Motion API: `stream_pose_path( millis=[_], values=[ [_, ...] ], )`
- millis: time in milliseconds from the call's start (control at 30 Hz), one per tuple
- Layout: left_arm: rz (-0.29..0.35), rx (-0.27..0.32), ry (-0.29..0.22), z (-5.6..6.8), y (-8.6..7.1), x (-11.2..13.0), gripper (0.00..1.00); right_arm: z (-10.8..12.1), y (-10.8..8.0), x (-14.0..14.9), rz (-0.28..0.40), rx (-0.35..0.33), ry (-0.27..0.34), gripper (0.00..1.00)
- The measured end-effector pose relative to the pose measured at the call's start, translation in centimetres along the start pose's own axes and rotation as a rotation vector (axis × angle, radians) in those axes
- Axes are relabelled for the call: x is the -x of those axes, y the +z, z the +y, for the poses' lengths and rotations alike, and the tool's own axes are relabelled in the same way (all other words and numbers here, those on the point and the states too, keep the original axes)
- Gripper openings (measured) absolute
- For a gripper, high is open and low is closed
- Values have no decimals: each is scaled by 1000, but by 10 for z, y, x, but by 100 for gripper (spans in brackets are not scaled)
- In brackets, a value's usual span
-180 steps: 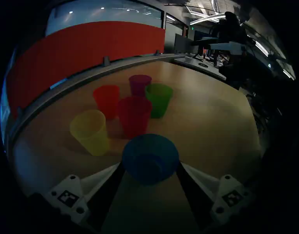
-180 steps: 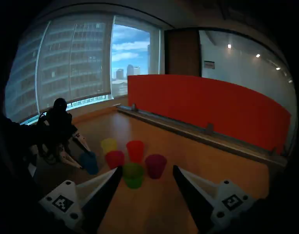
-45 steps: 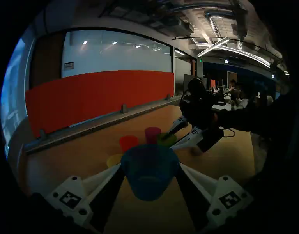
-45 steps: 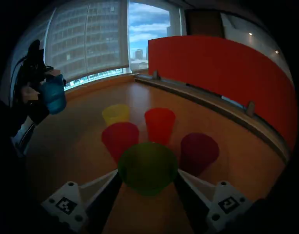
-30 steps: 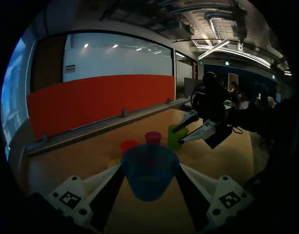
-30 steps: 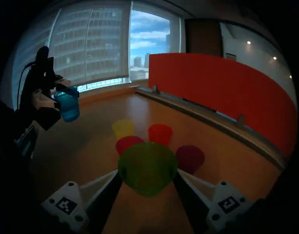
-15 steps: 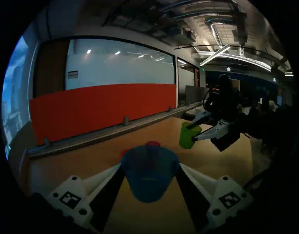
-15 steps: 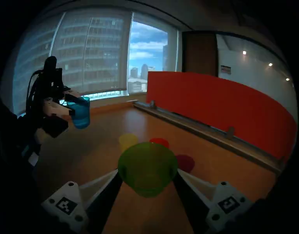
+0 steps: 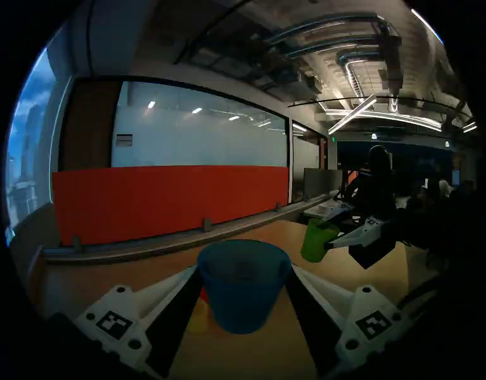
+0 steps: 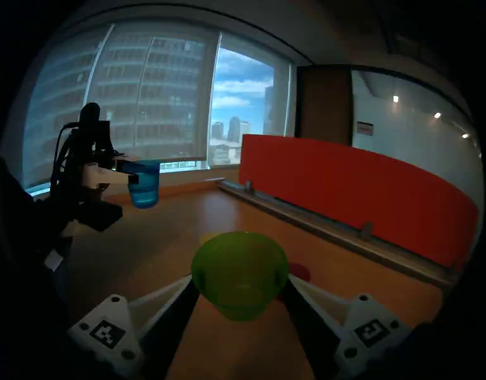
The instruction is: Pour water
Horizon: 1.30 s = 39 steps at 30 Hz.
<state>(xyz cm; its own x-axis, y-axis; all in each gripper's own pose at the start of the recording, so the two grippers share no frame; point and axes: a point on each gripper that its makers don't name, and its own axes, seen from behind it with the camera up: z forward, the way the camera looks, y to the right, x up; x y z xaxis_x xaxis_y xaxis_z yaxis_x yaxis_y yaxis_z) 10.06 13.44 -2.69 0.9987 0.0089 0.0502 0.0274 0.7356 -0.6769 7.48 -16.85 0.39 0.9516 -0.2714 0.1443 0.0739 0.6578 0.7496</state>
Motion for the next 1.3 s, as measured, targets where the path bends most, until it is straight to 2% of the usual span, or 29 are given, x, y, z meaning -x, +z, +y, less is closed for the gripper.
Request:
stream_pose_path(
  millis=[200,400,700,1000,1300],
  values=[
    [42,-7,-14,0,3,-8,86,-2,-2,-5,15,-2,-1,89],
    [57,-2,-30,0,4,-14,86,-3,-3,-7,28,-9,9,89],
    [48,4,-14,1,6,-24,86,-2,-4,-5,42,-13,24,89],
    [49,15,-22,1,10,-34,86,-2,-6,-11,69,-17,34,89],
    [38,21,6,3,12,-39,86,-1,-6,-15,101,-5,39,90]
  ],
)
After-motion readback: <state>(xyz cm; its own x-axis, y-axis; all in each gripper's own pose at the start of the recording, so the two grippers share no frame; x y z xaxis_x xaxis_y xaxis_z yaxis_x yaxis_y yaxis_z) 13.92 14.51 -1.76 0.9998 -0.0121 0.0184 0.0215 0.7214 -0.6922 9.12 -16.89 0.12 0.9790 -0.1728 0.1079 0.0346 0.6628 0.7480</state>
